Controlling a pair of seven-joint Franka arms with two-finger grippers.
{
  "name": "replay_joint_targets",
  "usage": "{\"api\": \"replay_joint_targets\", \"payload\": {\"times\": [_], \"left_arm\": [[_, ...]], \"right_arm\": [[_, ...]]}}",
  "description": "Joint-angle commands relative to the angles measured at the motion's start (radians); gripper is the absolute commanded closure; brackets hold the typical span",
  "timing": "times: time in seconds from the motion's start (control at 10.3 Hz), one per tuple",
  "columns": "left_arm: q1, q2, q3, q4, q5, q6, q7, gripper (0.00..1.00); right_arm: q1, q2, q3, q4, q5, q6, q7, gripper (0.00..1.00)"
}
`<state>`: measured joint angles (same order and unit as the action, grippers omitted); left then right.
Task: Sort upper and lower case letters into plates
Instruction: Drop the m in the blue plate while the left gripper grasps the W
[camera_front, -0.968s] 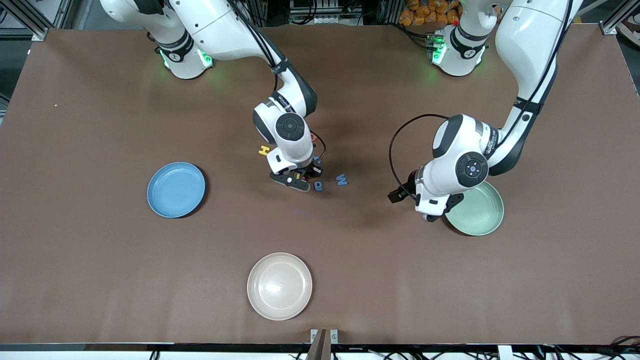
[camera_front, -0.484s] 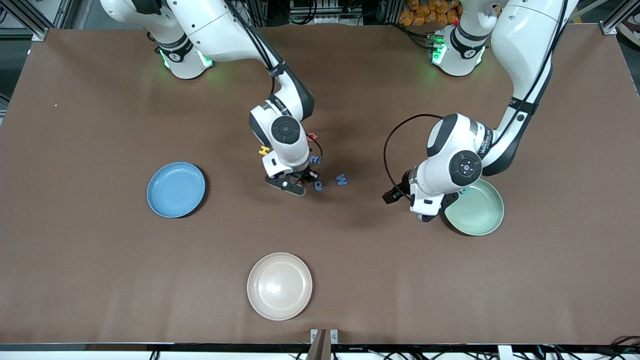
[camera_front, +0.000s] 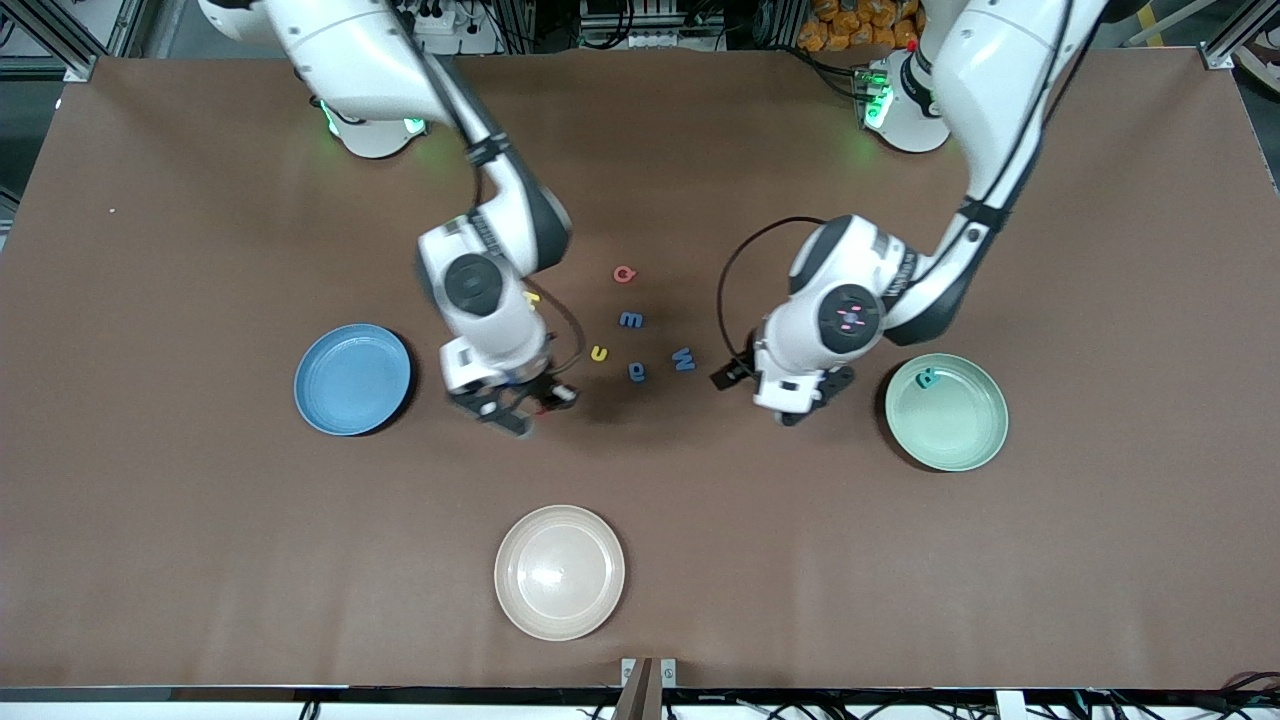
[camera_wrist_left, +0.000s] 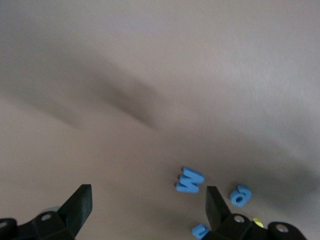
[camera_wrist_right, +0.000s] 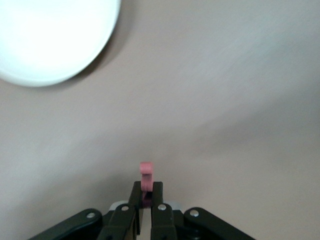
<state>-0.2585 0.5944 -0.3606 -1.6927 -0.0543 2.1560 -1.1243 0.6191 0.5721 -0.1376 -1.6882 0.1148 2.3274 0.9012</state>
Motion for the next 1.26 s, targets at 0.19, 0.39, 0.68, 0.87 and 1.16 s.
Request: {"api": "replay_joint_targets", "payload": {"times": [0.19,0.39,0.68,0.87,1.16], "left_arm": [[-0.112,0.071,0.015,0.045,0.177,-0.008,-0.04,0.0],[-0.136,0.077,0.015,0.048,0.211,-0.007,-0.068,0.0],[-0.149,0.111,0.015,0.048,0.231,0.045,-0.071,0.02],[-0.176,0.143,0.029,0.05,0.228,0.112,-0.138,0.02],[-0.197,0.188,0.032,0.051,0.247,0.166,-0.163,0.09]], "right_arm": [[-0.131,-0.054,-0.095,-0.112,-0.012,-0.026,-0.348,1.0],[-0.186,-0.06,-0.114,-0.155,-0.012,-0.028,-0.447,1.0],[-0.257,-0.199,-0.125,-0.331,-0.014,-0.023,-0.605,1.0],[-0.285,-0.277,-0.131,-0.442,-0.015,-0.01,-0.659,1.0],[-0.288,-0.293,-0.131,-0.55,-0.018,0.097,-0.66,1.0]]}}
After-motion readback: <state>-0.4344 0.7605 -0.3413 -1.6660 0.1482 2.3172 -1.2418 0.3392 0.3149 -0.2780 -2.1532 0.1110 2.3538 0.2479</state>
